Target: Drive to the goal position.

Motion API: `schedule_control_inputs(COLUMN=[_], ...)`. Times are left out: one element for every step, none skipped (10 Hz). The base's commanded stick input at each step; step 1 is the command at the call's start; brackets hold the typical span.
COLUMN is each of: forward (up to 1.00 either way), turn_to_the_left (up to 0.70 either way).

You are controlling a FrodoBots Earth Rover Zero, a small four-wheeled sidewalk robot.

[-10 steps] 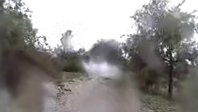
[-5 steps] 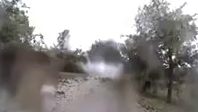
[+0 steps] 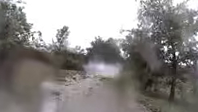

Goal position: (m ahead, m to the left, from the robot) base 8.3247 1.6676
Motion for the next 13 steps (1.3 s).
schedule_control_inputs(forward=[0.45, 0.45, 0.45, 0.45, 0.45, 0.45, 0.45, 0.45, 0.45, 0.45, 0.45, 0.45, 0.45], turn_to_the_left=[0.00, 0.00, 0.00, 0.00, 0.00, 0.00, 0.00, 0.00, 0.00, 0.00, 0.00, 0.00, 0.00])
